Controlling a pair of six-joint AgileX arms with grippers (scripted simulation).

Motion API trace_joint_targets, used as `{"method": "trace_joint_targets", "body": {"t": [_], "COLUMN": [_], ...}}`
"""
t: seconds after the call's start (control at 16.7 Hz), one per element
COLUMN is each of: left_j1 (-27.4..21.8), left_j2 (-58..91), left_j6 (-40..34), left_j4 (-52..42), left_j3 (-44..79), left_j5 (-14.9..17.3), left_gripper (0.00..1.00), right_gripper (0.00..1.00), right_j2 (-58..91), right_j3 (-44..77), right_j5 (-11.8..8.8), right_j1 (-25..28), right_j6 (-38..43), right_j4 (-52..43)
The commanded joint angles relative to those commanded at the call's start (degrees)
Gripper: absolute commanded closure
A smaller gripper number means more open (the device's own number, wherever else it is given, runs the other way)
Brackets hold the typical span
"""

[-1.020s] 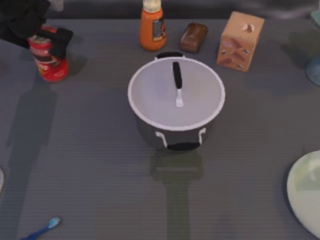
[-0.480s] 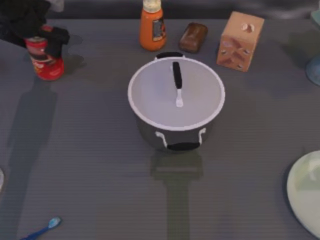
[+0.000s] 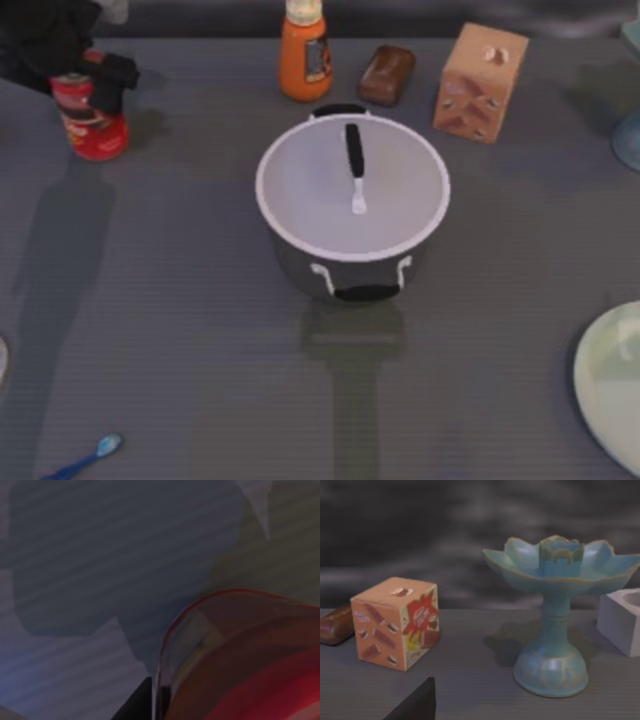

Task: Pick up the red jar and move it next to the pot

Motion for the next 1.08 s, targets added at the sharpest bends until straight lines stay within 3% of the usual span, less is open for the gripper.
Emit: {"method": "trace_joint_targets", "body": {"t": [0.54,1.08], "left_j1": [0.3,1.3], "left_j2": [-2.3,-26.7], "left_j6": [0.0,0.0], "left_j4": [0.1,0.3], "left_j3": [-2.2,-26.9], "left_j5": [-0.1,-0.3], "left_gripper": [1.00,1.00], "right_gripper": [0.00,0.00], "right_j2": [0.0,0.0], "right_j3": [0.0,0.0], "right_j5": [0.0,0.0], "right_j1": [0.0,0.0], "right_j6": [0.0,0.0], "right_j4": [0.0,0.0]}}
